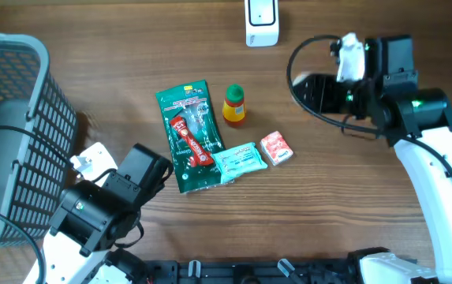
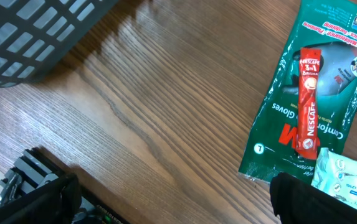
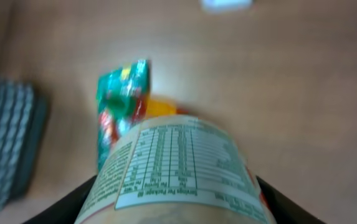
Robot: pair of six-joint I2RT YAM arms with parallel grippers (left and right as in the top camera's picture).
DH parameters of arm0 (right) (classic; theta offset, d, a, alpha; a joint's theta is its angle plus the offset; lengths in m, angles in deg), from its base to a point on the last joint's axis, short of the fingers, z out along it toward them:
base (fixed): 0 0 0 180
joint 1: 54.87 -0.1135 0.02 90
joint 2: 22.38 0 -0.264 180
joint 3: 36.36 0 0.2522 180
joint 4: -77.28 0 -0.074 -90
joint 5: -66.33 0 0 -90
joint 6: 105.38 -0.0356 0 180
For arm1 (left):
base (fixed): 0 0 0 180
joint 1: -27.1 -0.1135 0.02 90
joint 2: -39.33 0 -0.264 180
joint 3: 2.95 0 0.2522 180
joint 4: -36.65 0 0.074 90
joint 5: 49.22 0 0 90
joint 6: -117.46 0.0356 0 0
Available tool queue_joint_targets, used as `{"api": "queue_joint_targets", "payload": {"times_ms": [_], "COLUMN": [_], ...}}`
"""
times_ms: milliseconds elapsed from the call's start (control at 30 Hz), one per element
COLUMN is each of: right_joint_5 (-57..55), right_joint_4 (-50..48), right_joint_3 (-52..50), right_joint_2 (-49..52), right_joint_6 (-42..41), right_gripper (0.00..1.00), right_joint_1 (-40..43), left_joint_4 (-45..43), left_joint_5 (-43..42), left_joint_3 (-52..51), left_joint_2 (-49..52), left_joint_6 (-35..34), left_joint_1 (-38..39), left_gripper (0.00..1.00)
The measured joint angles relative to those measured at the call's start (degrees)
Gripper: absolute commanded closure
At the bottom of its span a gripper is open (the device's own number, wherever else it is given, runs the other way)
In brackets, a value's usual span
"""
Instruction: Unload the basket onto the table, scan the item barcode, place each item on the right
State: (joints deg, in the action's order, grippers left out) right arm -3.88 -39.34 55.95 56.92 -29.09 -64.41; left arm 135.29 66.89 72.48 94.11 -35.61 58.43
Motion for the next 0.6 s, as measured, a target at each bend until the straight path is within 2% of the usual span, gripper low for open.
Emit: {"api": "queue_joint_targets", "payload": {"times_ms": [133,233,300,333,400,533,600], "right_joint_5": [-6.1,-7.9,-8.6,-8.9,-9.1,-9.8,-10.9], "right_joint_4": [-12.6,-25.2,-37.0,-38.9,-52.2,-71.6,-78.9], "right_joint_3": [0.0,0.0,-0.1,-0.1,-0.3,-0.2,0.7], "right_joint_2": [4.0,12.1,19.0,19.7,26.8,35.2,39.9], "right_joint_6": [0.4,2.5,3.5,3.6,4.2,7.0,8.1], "right_gripper": [0.36,0.36,0.36,0.35,0.35,0.28,0.28], "right_joint_1": [0.0,0.0,-0.1,-0.1,-0.6,-3.4,-5.5], "left_joint_4": [0.0,0.0,0.0,0.1,0.0,-0.1,0.0], "left_joint_5": [0.0,0.0,0.0,0.0,0.0,-0.2,-0.2], "left_joint_3": [0.0,0.0,0.0,0.0,0.0,0.0,0.0], "left_joint_2": [0.0,0.0,0.0,0.0,0.0,0.0,0.0], "left_joint_6": [0.0,0.0,0.0,0.0,0.0,0.0,0.0], "left_joint_1": [0.0,0.0,0.0,-0.1,-0.2,-0.3,-0.3], "left_gripper": [0.00,0.00,0.00,0.00,0.00,0.00,0.00]}}
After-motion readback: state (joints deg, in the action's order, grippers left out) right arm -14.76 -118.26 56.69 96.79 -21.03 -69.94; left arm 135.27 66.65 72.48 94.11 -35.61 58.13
